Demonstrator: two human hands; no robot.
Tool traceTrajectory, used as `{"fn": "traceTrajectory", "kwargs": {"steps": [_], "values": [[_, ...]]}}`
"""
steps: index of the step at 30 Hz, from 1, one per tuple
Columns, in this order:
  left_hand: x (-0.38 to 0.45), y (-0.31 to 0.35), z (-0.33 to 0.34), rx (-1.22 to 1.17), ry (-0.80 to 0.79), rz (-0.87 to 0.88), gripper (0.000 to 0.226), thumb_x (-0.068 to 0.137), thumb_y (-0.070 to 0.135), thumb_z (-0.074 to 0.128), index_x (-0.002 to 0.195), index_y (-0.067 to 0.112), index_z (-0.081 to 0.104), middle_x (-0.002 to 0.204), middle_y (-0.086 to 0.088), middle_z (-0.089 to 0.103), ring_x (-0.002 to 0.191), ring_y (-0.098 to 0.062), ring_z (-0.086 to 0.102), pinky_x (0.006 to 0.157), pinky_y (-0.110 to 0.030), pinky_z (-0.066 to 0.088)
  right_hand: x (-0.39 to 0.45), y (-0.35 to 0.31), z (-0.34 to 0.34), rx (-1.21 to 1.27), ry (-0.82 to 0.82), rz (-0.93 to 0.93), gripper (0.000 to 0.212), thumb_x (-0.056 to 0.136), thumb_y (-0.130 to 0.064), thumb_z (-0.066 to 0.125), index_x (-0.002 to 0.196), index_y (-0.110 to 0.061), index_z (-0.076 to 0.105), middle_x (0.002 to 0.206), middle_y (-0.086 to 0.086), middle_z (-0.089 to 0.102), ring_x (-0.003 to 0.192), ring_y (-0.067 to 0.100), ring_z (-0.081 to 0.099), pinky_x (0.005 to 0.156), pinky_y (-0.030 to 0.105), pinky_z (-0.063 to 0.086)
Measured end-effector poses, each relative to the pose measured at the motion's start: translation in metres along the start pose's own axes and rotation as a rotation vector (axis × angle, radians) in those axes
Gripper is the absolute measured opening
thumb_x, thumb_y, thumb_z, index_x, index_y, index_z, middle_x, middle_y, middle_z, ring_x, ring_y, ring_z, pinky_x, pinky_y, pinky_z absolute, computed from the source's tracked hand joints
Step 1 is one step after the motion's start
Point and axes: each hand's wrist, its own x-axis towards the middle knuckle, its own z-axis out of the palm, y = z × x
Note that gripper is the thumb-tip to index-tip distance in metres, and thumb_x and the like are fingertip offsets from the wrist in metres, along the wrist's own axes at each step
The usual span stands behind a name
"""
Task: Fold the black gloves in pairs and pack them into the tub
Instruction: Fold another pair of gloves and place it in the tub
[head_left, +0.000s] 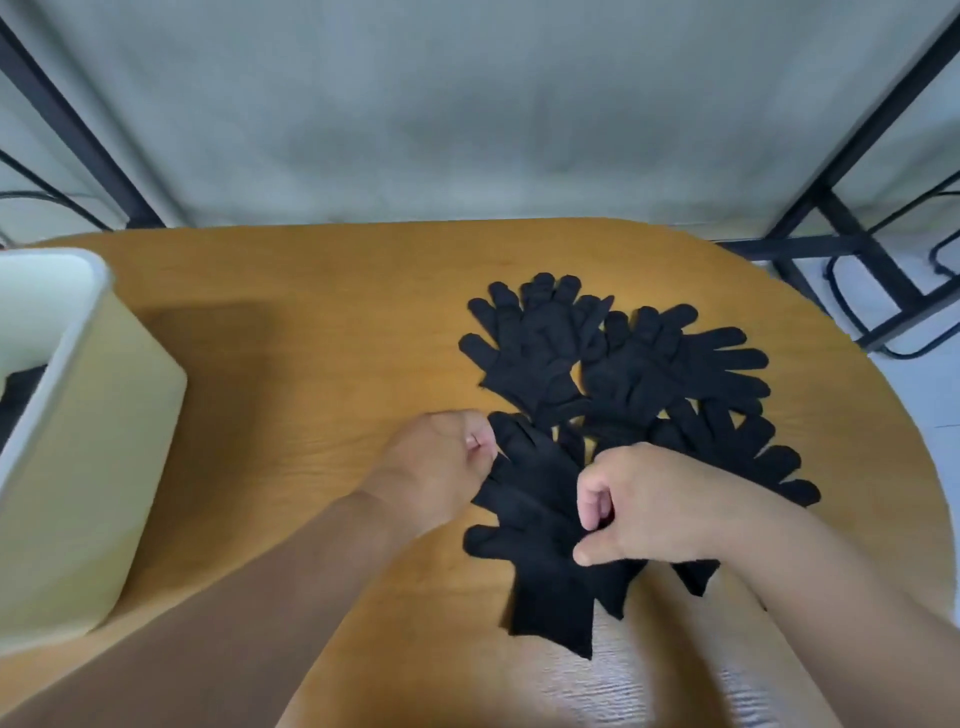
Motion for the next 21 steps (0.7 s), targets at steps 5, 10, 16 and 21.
{"fn": "traceTrajectory", "kwargs": {"steps": [5,10,16,21], "values": [[-0.005,-0.008,0.003,-0.085,0.062,0.055,0.017,0.092,0.021,0.053,0.082,0.028,0.065,0.063,0.012,0.057,0.051,-0.007,0.048,0.049,-0.019,0.039,-0.008,-0.009,0.027,-0.22,0.069,0.033,0.033,0.07,-0.054,0.071,0.083,-0.023,0.066,0.096,-0.01,0.055,0.085,0.011,0.059,0.074,0.034,0.055],[-0.028,-0.016,-0.001,-0.139,0.132,0.06,0.015,0.092,0.022,0.053,0.085,0.024,0.066,0.066,0.012,0.054,0.054,-0.01,0.049,0.05,-0.02,0.038,-0.007,-0.016,0.039,-0.309,0.197,0.048,0.027,0.076,-0.036,0.059,0.073,-0.01,0.065,0.091,0.008,0.066,0.074,0.022,0.062,0.064,0.037,0.055],[-0.079,-0.022,-0.01,-0.619,0.049,-0.187,0.044,0.094,0.05,0.051,0.092,0.008,0.064,0.073,-0.003,0.067,0.061,-0.016,0.062,0.061,-0.025,0.049,-0.031,-0.05,0.02,0.133,0.554,-0.004,0.012,0.082,-0.03,0.063,0.076,-0.02,0.062,0.085,-0.009,0.06,0.073,0.011,0.057,0.06,0.028,0.041],[-0.107,-0.026,-0.028,-1.25,-0.313,-0.317,0.08,0.085,0.07,0.047,0.111,-0.005,0.051,0.112,-0.024,0.066,0.102,-0.033,0.066,0.088,-0.042,0.054,-0.042,-0.111,0.022,0.279,0.697,-0.189,0.019,0.083,-0.019,0.067,0.101,-0.022,0.07,0.101,-0.009,0.066,0.087,0.011,0.061,0.065,0.022,0.044]]}}
